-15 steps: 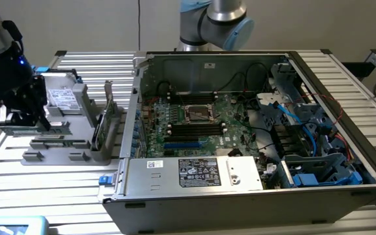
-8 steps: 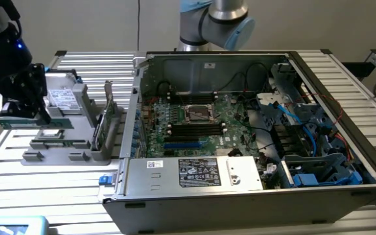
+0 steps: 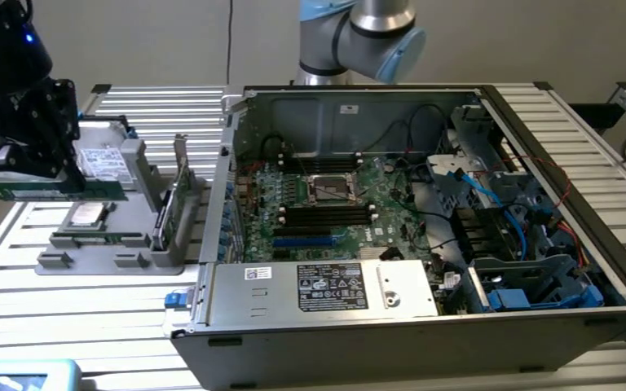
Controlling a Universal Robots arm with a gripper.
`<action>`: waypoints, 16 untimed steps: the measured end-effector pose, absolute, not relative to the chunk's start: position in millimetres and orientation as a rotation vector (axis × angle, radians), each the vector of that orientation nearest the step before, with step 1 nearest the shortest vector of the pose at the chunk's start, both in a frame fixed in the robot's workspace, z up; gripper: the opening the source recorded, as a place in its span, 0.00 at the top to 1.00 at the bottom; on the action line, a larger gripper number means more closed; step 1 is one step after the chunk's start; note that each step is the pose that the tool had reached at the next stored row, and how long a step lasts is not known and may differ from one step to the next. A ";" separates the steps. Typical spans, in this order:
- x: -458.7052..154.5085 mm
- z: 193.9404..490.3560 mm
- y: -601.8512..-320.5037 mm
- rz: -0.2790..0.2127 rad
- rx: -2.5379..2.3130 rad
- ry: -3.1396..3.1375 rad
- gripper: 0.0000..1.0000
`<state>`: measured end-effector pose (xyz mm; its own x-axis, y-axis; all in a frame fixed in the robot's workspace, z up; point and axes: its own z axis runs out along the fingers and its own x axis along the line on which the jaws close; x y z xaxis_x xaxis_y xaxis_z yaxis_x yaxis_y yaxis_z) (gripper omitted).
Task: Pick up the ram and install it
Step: 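Pick up the ram and move it above insertion slot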
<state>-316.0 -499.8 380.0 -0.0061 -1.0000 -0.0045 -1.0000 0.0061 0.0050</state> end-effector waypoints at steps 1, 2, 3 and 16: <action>-313.1 384.5 -501.3 -0.011 2.214 -2.228 0.87; -309.8 389.0 -502.9 -0.012 2.214 -2.227 0.87; -306.0 393.9 -504.5 -0.013 2.214 -2.227 0.87; -252.5 446.9 -515.5 -0.025 2.215 -2.227 0.87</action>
